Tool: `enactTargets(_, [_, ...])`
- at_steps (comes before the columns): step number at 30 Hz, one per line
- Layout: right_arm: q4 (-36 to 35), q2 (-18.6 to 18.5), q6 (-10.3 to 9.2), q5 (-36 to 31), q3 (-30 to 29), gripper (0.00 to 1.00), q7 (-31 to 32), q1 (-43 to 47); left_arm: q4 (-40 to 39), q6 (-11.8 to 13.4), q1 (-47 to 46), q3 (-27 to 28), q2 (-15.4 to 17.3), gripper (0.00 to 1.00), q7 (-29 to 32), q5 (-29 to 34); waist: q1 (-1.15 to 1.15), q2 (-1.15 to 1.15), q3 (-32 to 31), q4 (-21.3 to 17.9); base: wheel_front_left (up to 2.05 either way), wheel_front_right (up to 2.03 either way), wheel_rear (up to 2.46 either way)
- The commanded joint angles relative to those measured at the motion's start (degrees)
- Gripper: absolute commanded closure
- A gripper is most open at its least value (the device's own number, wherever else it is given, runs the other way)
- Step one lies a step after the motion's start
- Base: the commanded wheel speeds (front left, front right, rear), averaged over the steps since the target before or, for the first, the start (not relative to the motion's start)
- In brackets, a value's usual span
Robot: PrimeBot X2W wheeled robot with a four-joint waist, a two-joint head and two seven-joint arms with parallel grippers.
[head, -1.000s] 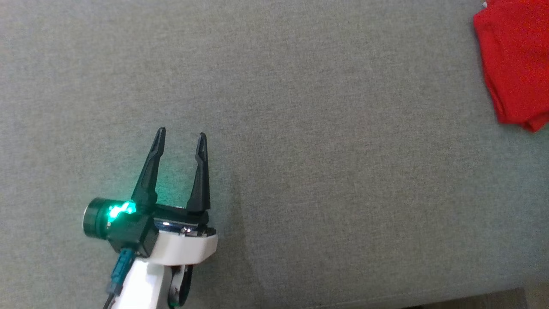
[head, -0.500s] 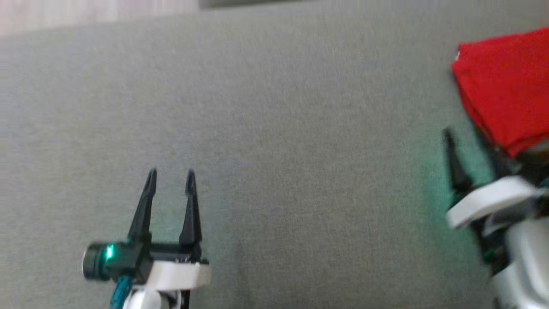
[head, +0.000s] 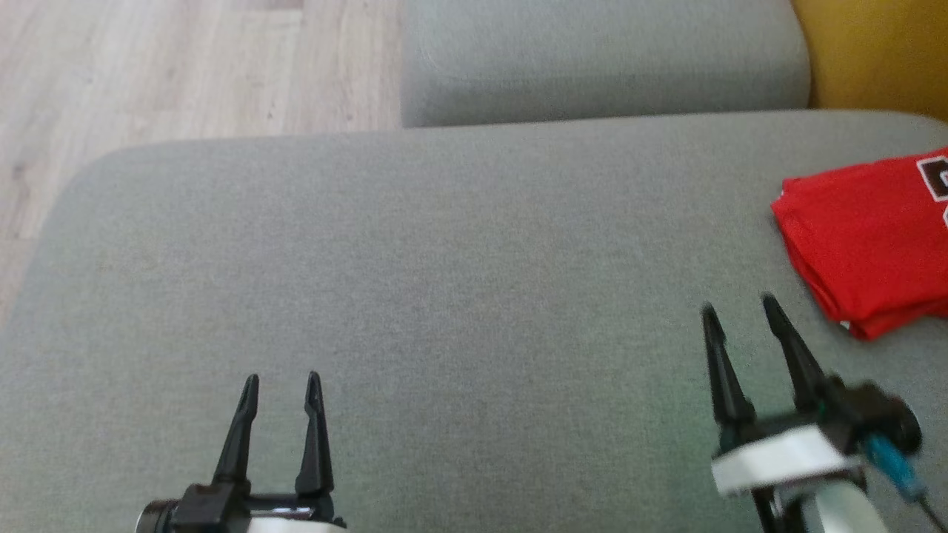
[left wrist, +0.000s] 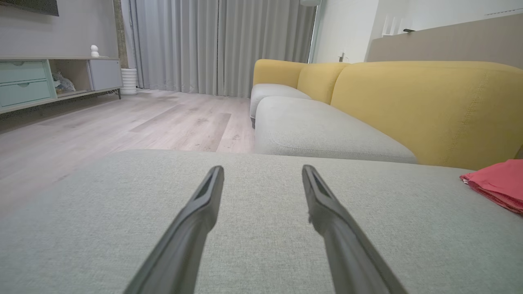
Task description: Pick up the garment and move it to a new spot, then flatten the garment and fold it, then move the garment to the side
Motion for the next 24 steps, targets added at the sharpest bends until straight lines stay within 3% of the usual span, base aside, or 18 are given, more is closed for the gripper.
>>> enactTargets(1, [-3.08,0.66,-0.04,-1.91,-0.75,0.0,-0.6,2.04,-2.1,-0.23,-1.26,2.6,-0.12,0.0,-0.37,0.88,0.02,0.0,-1.42,0.69,0.0,0.0,0.0])
enactTargets(10, [-3.3,1.51,-0.04,0.1,-1.22,0.0,-0.61,7.07,-2.02,-1.17,0.4,3.41,-0.12,0.0,-0.37,2.18,0.02,0.0,-3.65,0.13,0.0,0.0,0.0])
enactTargets(24, [-2.29,1.53,-0.04,1.41,-0.04,0.0,-0.62,7.24,-1.32,-1.39,1.31,3.72,-0.12,0.0,-0.37,3.14,0.02,0.0,-4.68,-0.83,0.0,0.0,0.0])
